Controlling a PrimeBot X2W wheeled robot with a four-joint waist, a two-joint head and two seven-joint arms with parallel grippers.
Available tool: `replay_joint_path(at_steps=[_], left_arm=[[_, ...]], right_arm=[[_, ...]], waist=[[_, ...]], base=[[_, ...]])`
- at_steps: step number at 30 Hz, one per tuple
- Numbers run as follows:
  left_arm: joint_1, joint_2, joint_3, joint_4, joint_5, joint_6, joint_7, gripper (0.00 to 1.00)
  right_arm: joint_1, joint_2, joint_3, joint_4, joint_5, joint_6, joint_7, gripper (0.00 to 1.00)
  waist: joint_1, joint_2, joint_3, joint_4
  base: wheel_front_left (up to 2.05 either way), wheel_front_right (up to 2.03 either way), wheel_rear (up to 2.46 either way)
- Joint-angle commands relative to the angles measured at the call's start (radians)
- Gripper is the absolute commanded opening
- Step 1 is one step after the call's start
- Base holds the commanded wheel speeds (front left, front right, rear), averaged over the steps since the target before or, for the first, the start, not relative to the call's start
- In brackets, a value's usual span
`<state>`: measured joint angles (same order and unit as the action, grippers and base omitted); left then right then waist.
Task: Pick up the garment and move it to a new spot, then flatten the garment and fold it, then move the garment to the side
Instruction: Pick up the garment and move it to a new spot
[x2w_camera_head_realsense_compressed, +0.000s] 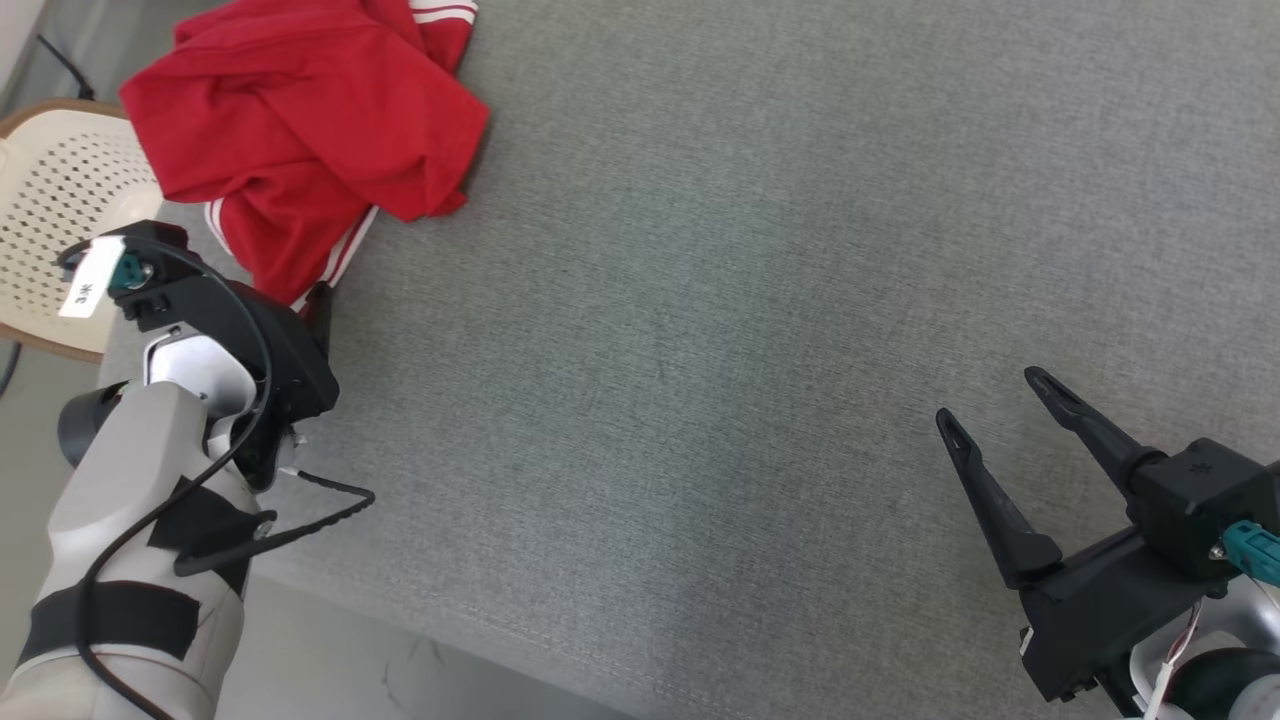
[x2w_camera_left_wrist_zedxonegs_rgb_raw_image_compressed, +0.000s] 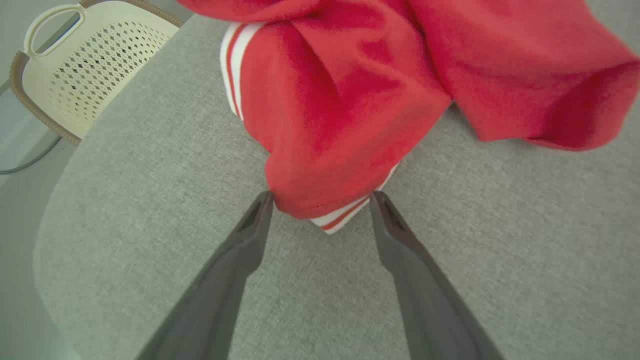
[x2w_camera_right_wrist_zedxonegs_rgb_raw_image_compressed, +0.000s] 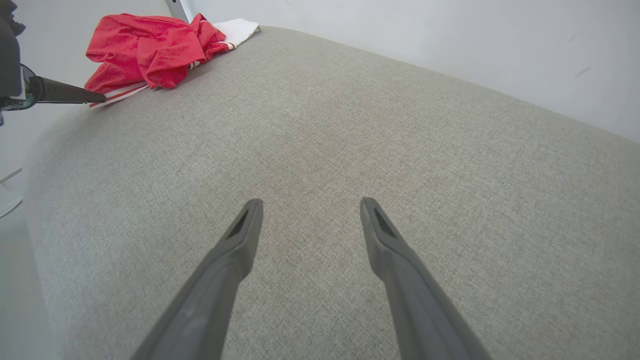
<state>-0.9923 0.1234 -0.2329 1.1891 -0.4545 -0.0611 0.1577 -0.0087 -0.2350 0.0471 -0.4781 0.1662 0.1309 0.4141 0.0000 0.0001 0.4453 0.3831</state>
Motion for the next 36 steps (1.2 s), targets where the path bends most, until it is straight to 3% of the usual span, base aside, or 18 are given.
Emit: replay_joint_path(at_steps=[1, 5, 6, 7, 8, 9, 20, 27, 36], left_arm=[[-0.017, 0.008, 0.007, 0.01, -0.012, 0.0, -0.01, 1.0], [-0.025, 0.009, 0.014, 0.03, -0.027, -0.009, -0.029, 1.0], [-0.028, 0.01, 0.015, 0.034, -0.03, -0.013, -0.033, 0.9], [-0.031, 0.011, 0.017, 0.036, -0.036, -0.015, -0.044, 0.44], [-0.034, 0.013, 0.018, 0.039, -0.036, -0.016, -0.053, 0.31], [-0.036, 0.016, 0.016, 0.041, -0.034, -0.012, -0.063, 0.0], [-0.058, 0.022, 0.022, 0.06, -0.045, 0.02, -0.162, 0.0], [-0.075, 0.025, -0.002, 0.061, -0.026, -0.011, -0.195, 0.0], [-0.161, 0.023, -0.073, 0.007, 0.031, -0.017, -0.24, 0.0]], right_arm=[[0.004, -0.007, -0.003, -0.011, -0.003, 0.0, 0.007, 1.0], [0.01, -0.016, -0.012, -0.033, -0.008, 0.0, 0.02, 1.0], [0.011, -0.017, -0.014, -0.037, -0.008, 0.0, 0.023, 1.0], [0.012, -0.017, -0.014, -0.04, -0.008, 0.0, 0.024, 1.0], [0.012, -0.017, -0.014, -0.041, -0.008, 0.0, 0.023, 1.0], [0.012, -0.017, -0.014, -0.041, -0.008, 0.0, 0.023, 1.0], [-0.015, -0.004, 0.008, -0.011, 0.003, 0.0, -0.003, 1.0], [-0.04, 0.032, 0.044, 0.06, 0.022, 0.0, -0.062, 1.0], [-0.055, 0.107, 0.084, 0.2, 0.05, 0.0, -0.181, 1.0]], waist=[[0.0, -0.0001, 0.007, -0.013], [0.0, -0.0001, 0.019, -0.024], [0.0, -0.0001, 0.021, -0.026], [0.0, -0.0001, 0.023, -0.027], [0.0, -0.0001, 0.024, -0.029], [0.0, -0.0001, 0.024, -0.031], [0.0, -0.0001, 0.002, -0.03], [0.0, -0.0001, -0.06, -0.027], [0.0, -0.0001, -0.223, -0.07]], base=[[0.0, 0.0, 0.0], [0.0, 0.0, 0.0], [0.0, 0.0, 0.0], [0.0, 0.0, 0.0], [0.0, 0.0, 0.0], [0.0, 0.0, 0.0], [0.0, 0.0, 0.0], [0.0, 0.0, 0.0], [0.0, 0.0, 0.0]])
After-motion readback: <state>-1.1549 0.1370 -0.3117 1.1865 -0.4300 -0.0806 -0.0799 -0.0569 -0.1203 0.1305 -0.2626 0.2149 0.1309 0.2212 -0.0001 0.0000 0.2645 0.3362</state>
